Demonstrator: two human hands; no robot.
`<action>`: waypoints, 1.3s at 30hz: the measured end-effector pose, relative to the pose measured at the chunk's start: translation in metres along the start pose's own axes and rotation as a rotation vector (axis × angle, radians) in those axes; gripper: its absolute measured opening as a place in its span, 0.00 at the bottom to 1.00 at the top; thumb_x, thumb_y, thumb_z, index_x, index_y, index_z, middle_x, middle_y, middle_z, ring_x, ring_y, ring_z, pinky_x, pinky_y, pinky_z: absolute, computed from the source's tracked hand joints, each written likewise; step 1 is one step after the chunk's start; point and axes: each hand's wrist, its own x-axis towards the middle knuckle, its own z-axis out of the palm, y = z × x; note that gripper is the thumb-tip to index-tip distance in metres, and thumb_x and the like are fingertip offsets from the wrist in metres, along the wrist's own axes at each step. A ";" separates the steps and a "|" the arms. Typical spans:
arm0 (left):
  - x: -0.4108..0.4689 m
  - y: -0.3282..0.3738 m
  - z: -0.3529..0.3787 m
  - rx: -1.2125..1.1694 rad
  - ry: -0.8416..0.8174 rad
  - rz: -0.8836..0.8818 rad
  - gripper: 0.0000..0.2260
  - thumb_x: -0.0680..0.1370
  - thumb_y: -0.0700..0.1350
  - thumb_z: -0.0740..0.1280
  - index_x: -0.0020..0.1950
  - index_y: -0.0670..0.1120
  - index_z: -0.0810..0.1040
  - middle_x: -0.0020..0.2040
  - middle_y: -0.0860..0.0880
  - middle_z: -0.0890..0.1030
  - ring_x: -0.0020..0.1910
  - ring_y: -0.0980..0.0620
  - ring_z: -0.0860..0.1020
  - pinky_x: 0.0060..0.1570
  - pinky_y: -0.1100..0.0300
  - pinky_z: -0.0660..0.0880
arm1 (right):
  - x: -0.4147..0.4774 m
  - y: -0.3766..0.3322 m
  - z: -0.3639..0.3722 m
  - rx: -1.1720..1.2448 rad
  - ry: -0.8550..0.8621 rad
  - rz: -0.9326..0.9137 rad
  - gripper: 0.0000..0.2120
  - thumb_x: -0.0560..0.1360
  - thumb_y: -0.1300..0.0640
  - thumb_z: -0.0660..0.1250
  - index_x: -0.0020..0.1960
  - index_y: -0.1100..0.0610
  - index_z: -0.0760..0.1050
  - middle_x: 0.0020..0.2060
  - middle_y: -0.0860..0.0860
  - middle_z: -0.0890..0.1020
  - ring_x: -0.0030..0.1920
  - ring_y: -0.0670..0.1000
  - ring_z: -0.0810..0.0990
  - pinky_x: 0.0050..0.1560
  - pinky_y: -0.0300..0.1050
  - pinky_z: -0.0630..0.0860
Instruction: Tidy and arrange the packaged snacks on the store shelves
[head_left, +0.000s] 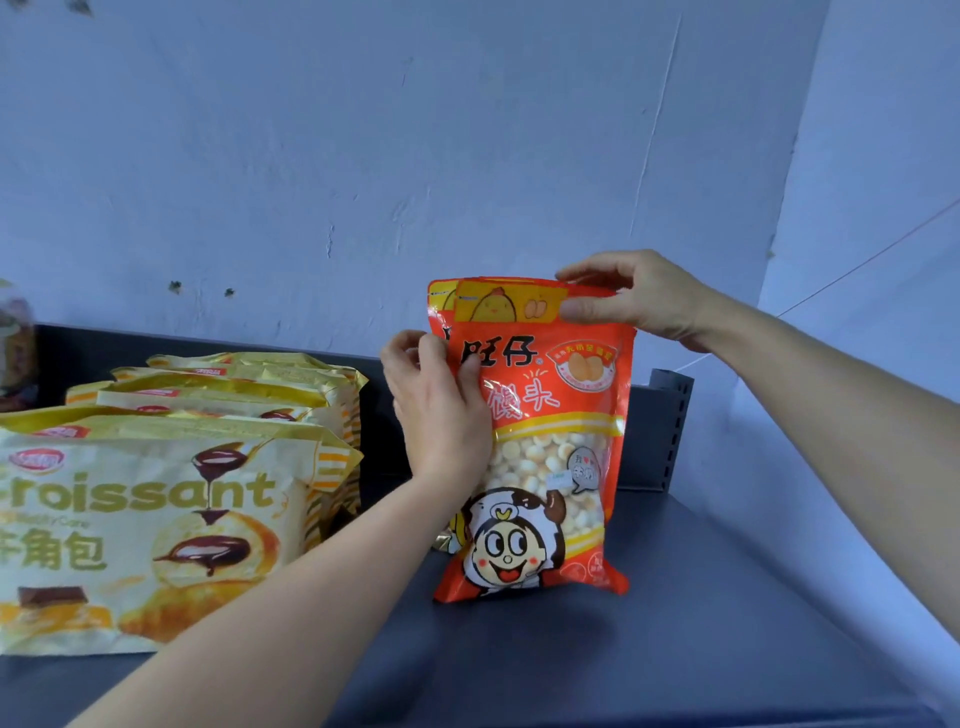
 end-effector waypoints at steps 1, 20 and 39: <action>0.001 0.000 0.000 0.031 0.015 -0.005 0.07 0.80 0.46 0.62 0.51 0.45 0.67 0.63 0.44 0.64 0.62 0.46 0.68 0.60 0.43 0.70 | -0.002 0.001 0.001 -0.057 -0.013 -0.002 0.34 0.58 0.43 0.76 0.62 0.48 0.74 0.55 0.47 0.78 0.52 0.46 0.79 0.52 0.43 0.77; -0.025 -0.017 -0.036 -0.132 -0.749 -0.062 0.61 0.52 0.52 0.83 0.73 0.65 0.45 0.63 0.56 0.73 0.61 0.54 0.76 0.59 0.47 0.76 | -0.007 0.019 0.027 -0.514 0.252 -0.113 0.17 0.66 0.50 0.77 0.44 0.52 0.70 0.48 0.49 0.71 0.49 0.51 0.73 0.48 0.47 0.71; -0.046 -0.006 -0.070 0.291 -0.776 -0.062 0.65 0.59 0.56 0.81 0.77 0.50 0.33 0.73 0.46 0.55 0.73 0.47 0.56 0.69 0.48 0.63 | -0.062 0.004 0.050 -0.549 0.497 0.035 0.37 0.67 0.43 0.74 0.70 0.53 0.66 0.67 0.53 0.67 0.68 0.54 0.66 0.68 0.53 0.65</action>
